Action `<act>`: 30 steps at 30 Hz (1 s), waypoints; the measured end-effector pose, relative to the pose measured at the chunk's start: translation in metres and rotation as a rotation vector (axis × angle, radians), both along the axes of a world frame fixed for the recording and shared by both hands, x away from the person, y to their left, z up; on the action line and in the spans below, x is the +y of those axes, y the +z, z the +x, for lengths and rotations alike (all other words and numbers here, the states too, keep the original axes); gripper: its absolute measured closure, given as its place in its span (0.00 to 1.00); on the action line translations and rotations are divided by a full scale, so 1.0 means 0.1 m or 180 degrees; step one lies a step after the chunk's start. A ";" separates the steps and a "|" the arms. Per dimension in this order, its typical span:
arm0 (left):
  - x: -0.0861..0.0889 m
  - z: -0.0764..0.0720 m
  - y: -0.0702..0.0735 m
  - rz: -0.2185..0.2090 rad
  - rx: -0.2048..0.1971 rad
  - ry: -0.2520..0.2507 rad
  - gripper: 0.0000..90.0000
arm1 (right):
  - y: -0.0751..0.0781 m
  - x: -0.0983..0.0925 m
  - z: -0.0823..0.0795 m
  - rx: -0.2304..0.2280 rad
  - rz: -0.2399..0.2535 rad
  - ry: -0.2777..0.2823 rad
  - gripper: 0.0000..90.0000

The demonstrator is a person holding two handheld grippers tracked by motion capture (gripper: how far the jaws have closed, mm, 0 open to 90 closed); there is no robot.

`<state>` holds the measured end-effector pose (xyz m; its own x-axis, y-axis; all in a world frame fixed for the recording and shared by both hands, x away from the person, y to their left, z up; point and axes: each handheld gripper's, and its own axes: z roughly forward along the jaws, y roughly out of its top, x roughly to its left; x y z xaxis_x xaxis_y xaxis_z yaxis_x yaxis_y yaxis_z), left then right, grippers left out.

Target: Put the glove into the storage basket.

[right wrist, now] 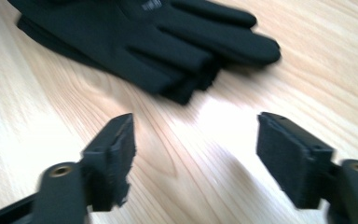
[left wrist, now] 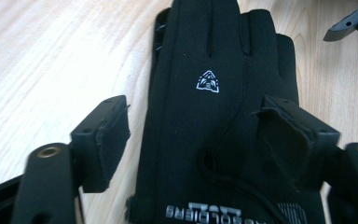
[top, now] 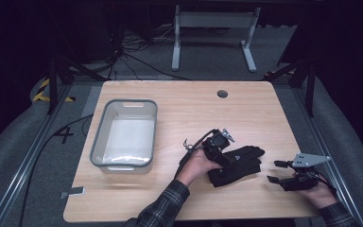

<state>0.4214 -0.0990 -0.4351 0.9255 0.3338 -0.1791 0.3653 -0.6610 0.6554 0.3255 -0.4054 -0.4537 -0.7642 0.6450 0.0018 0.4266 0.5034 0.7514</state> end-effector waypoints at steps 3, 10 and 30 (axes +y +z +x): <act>-0.07 0.00 -0.06 0.0046 0.0030 -0.0083 0.21 | -0.05 -0.03 -0.01 0.0006 -0.0049 -0.0028 0.25; -0.19 -0.02 -0.19 0.0182 0.0009 -0.0172 0.16 | -0.10 -0.04 0.02 -0.0034 -0.0122 -0.0038 0.18; -0.17 -0.10 -0.16 0.0161 0.0188 -0.0337 0.72 | -0.14 -0.02 0.04 0.0010 -0.0141 -0.0050 0.15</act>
